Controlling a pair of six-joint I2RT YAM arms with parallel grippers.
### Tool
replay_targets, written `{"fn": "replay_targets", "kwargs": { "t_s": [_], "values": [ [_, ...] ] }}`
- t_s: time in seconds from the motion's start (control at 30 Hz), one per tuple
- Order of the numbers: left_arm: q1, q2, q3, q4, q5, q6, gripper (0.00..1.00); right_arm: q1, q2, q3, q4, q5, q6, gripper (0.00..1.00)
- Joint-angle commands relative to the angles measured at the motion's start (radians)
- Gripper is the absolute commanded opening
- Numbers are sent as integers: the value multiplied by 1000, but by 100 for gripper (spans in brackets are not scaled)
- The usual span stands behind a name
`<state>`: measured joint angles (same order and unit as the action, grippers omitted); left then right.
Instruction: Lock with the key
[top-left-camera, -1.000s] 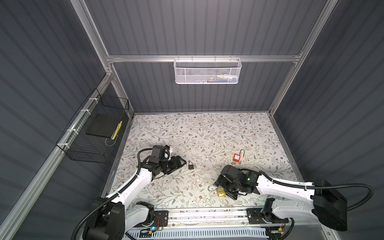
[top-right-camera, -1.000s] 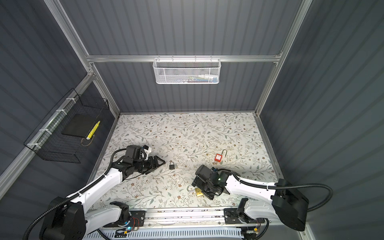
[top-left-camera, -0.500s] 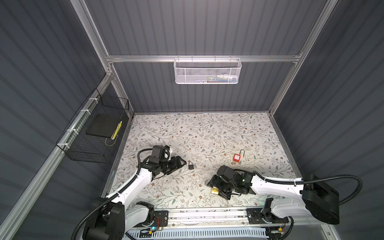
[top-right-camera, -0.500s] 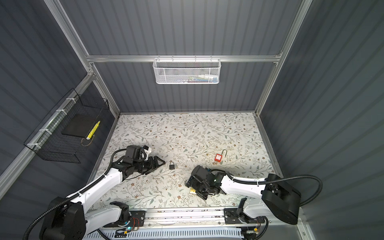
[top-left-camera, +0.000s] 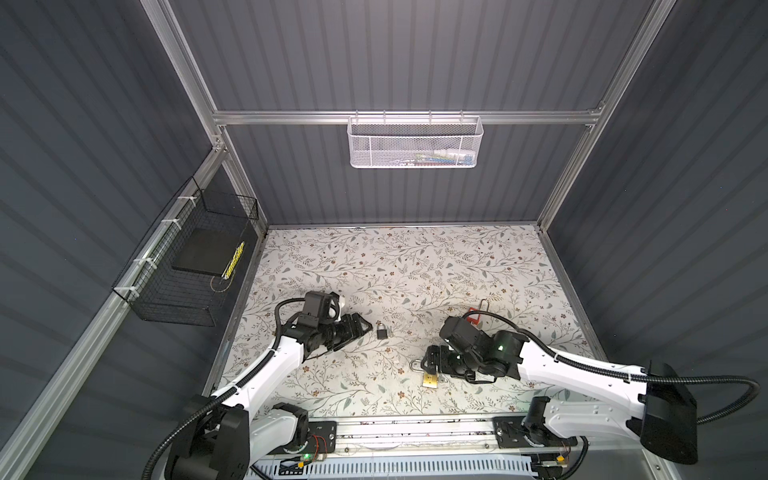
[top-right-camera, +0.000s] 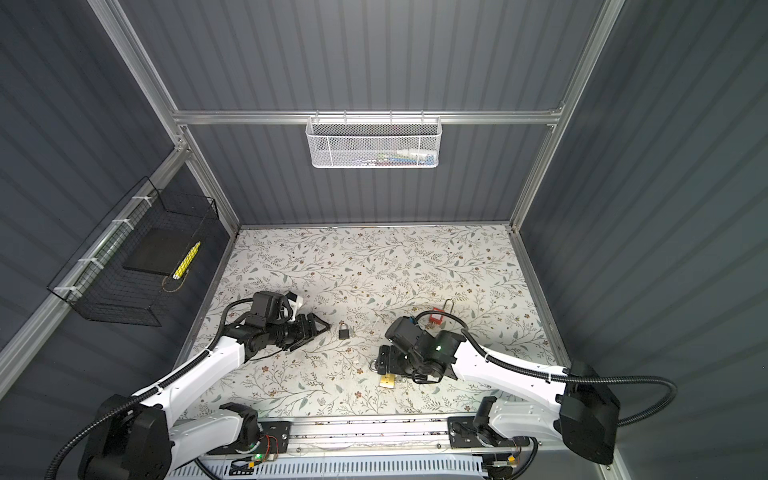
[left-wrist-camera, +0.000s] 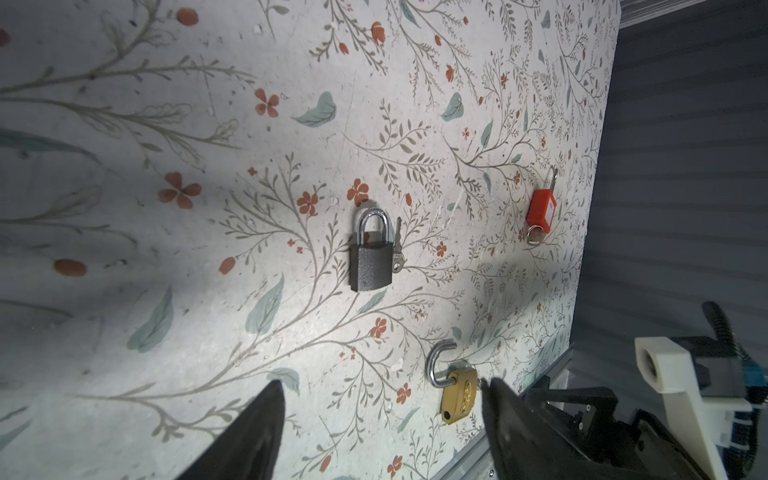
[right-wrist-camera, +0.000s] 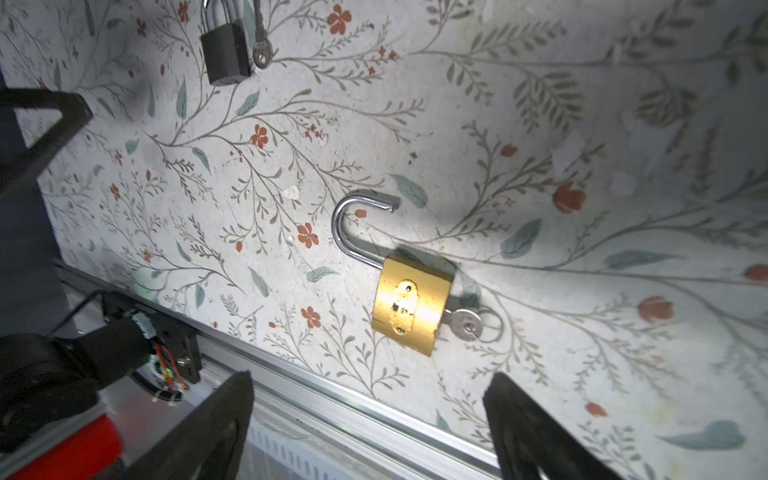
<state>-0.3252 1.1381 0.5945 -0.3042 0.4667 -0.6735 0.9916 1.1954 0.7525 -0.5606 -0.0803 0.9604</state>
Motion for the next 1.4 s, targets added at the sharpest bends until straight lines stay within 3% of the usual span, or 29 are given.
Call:
{"fn": "replay_targets", "kwargs": {
  "t_s": [0.0, 0.13, 0.5, 0.83, 1.07, 1.37],
  "values": [
    [5, -30, 13, -37, 0, 7, 77, 17, 43, 26, -159, 80, -224, 89],
    [5, -38, 9, -43, -3, 8, 77, 44, 102, 48, -191, 112, -284, 88],
    [4, -36, 15, -49, 0, 8, 77, 82, 199, 45, 10, 32, -424, 88],
    [5, -18, 20, -20, 8, -4, 77, 81, 300, 77, 72, -8, -545, 88],
    [5, -28, 12, -21, 9, -7, 77, 82, 364, 103, 63, -27, -587, 84],
    [5, -33, 1, -21, 7, -10, 77, 102, 383, 103, 12, -18, -553, 76]
  ]
}}
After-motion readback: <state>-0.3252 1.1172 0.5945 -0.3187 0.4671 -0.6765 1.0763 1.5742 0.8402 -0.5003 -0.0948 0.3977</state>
